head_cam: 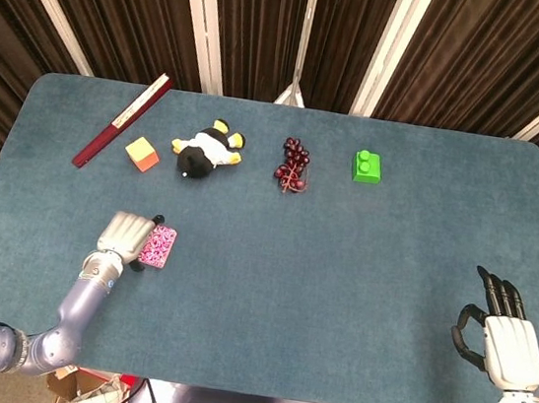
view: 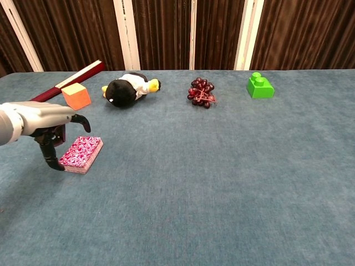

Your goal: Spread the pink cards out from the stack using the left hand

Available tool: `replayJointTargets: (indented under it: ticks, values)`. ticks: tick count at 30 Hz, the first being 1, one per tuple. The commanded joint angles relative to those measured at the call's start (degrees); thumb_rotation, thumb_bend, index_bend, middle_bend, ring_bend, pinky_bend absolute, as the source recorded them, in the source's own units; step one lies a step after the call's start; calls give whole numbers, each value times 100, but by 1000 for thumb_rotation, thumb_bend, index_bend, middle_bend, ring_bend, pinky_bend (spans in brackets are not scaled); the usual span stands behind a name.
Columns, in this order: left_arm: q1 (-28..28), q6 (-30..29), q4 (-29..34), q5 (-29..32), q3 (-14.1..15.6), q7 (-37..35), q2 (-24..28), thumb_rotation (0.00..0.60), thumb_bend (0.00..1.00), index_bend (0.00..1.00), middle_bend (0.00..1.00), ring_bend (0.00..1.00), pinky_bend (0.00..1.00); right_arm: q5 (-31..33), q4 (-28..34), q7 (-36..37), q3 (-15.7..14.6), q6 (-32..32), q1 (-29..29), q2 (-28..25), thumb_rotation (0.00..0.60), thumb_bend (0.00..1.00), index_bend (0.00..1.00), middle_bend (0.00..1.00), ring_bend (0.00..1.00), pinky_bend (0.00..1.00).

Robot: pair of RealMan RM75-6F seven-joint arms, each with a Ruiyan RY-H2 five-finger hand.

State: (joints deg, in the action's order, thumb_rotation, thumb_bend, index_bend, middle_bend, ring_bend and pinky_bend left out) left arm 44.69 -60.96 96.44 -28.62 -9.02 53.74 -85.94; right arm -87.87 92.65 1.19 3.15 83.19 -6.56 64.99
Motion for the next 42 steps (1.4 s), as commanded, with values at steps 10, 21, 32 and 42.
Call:
replayJointTargets:
  ticks: [10,21,32,42]
  values:
    - [186,-42,-181,189,111,-120,-146,600,144,229,882,840,952,-13,0,12,-5,3,-6,10,600,412,0,0,0,72]
    - [262,-89,-235,139,153,-340,-245,600,285,362,887,841,952,-5,20,11,0,5,-9,-1,600,412,0,0,0,72]
    - [214,-305,23,-213,73,-716,-104,600,306,405,890,843,952,-7,10,11,-5,32,6,2,600,412,0,0,0,72]
    - [250,-414,784,-491,-36,-924,128,600,307,418,890,843,952,-21,25,-34,-3,40,1,24,600,412,0,0,0,72]
